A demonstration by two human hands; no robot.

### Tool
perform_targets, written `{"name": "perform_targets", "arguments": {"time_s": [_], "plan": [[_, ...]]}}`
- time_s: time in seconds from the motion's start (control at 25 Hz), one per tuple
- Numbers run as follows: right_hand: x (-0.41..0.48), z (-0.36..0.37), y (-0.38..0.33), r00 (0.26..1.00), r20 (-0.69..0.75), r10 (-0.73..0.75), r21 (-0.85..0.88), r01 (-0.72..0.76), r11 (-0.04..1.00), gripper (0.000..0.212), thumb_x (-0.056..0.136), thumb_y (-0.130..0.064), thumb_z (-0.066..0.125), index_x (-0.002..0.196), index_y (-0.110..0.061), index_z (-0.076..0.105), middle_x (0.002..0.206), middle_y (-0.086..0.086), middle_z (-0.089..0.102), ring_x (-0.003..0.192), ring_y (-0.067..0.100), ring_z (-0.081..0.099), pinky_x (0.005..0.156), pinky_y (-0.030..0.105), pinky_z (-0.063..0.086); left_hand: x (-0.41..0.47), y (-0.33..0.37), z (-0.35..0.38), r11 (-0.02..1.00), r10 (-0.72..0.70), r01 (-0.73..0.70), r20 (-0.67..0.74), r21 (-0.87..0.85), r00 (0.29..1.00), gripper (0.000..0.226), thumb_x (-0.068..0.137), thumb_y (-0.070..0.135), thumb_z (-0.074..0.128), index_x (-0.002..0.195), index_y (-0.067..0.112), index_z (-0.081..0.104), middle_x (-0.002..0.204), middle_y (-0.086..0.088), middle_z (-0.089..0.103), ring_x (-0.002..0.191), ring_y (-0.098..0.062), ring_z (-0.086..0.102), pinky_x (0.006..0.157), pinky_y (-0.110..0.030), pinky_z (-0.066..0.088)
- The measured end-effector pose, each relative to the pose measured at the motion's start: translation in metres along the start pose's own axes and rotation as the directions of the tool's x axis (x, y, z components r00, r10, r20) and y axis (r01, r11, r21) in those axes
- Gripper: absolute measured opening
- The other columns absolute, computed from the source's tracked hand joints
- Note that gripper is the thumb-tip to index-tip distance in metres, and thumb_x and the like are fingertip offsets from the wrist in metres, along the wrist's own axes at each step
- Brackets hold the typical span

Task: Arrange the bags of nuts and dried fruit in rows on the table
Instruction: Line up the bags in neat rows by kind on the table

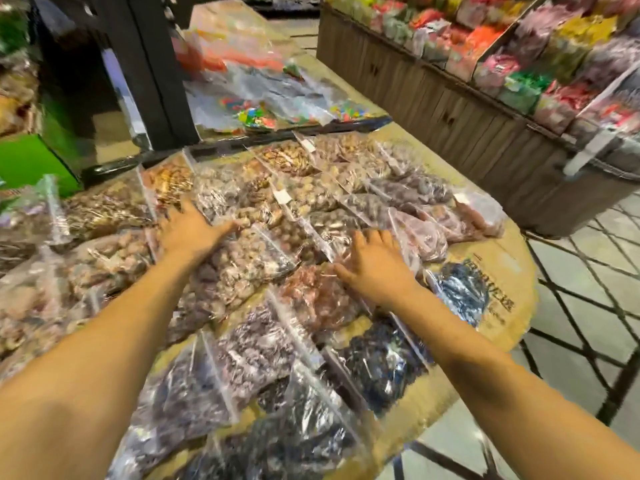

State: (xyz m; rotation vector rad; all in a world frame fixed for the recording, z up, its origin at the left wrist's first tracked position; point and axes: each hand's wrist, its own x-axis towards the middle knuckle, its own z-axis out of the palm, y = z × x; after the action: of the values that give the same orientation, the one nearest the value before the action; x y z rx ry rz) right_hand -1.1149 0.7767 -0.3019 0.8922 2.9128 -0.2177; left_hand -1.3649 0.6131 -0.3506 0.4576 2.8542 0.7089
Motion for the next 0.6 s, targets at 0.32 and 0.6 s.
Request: {"name": "perform_targets", "arguments": {"time_s": [0.32, 0.6], "plan": [[0.063, -0.008, 0.036, 0.968, 0.013, -0.250, 0.098, 0.248, 0.964, 0.068, 0.092, -0.052, 0.050, 0.142, -0.010, 0.031, 0.146, 0.017, 0.037, 0.139, 0.033, 0.023, 0.114, 0.046, 0.025, 0.010, 0.021, 0.002, 0.963, -0.249, 0.238, -0.083, -0.123, 0.965, 0.081, 0.050, 0.059, 0.081, 0.101, 0.002, 0.056, 0.090, -0.013, 0.065, 0.083, -0.031, 0.064, 0.060, -0.035, 0.048], [0.079, -0.045, 0.006, 0.862, -0.021, -0.506, 0.247, 0.495, 0.833, 0.077, 0.089, -0.050, 0.057, 0.149, -0.013, 0.024, 0.149, 0.015, 0.032, 0.141, 0.032, 0.022, 0.115, 0.049, 0.029, -0.084, 0.030, -0.051, 0.995, -0.077, 0.064, -0.182, -0.074, 0.980, 0.072, 0.058, 0.039, 0.088, 0.112, 0.011, 0.049, 0.103, -0.008, 0.057, 0.090, -0.027, 0.054, 0.072, -0.036, 0.043]]}}
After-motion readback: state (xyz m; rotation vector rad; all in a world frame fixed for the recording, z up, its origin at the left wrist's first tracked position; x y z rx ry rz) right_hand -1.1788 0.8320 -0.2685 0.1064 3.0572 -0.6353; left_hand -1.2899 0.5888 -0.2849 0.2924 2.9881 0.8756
